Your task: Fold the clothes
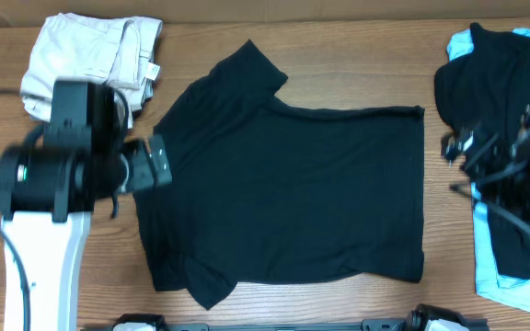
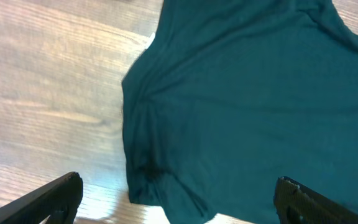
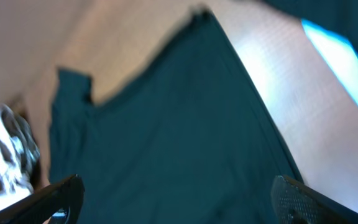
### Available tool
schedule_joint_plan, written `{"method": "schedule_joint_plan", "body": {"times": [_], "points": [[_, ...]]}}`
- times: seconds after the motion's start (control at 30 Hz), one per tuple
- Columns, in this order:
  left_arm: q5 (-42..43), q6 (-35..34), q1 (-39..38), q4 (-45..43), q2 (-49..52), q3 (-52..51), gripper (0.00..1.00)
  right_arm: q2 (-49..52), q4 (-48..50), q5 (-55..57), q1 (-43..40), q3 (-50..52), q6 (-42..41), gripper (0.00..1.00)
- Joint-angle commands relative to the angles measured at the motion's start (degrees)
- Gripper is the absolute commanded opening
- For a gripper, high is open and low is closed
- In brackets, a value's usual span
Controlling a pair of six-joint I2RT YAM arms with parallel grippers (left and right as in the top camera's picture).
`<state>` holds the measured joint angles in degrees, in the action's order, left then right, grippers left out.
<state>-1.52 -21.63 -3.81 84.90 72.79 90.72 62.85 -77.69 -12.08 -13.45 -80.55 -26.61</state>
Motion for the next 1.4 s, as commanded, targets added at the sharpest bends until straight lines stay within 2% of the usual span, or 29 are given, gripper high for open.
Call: {"method": "schedule_joint_plan", "body": {"times": [0.0,0.2,0.3,0.4,0.5,0.67,0.83,1.13,1.27,1.37], "points": [[1.86,-7.56,-1.92,-0.87,-8.7,-8.55,1.0,-3.08,-4.98,-0.42,0.22,0.7,0.04,1.0],[11.28,-15.54,-7.45,-6.86,-18.56,-30.23,0.99,-6.51,-6.43,1.51,0.22,5.22,0.02,1.0],[10.43,-19.47,-9.77,-8.11,-19.74,-39.28,0.98,-6.54,-4.87,1.44,0.22,7.67,-0.2,1.0],[10.01,-23.3,-10.1,-9.49,-19.56,-43.98,0.97,-6.54,-3.08,1.27,0.22,9.84,-0.17,1.0],[9.62,-25.66,-10.1,-12.61,-19.56,-47.17,0.97,-6.54,-1.4,1.29,0.22,11.93,-0.13,1.0],[9.22,-33.94,-10.1,-18.32,-19.41,-53.62,0.9,-6.47,2.05,1.29,0.22,15.96,-0.15,1.0],[8.96,-37.7,-10.08,-21.57,-18.67,-58.07,0.84,-6.4,3.96,1.29,0.22,18.78,-0.13,1.0],[7.04,-37.7,-10.08,-24.13,-15.41,-59.87,0.84,-5.88,5.9,1.51,0.22,20.61,-0.11,1.0],[7.54,-37.55,-10.08,-25.66,-12.11,-59.87,0.74,-5.35,6.47,1.51,0.22,20.61,-0.11,1.0],[7.37,-37.53,-10.08,-25.86,-8.52,-59.87,0.72,-4.87,6.6,1.51,0.22,20.61,-0.09,1.0]]}}
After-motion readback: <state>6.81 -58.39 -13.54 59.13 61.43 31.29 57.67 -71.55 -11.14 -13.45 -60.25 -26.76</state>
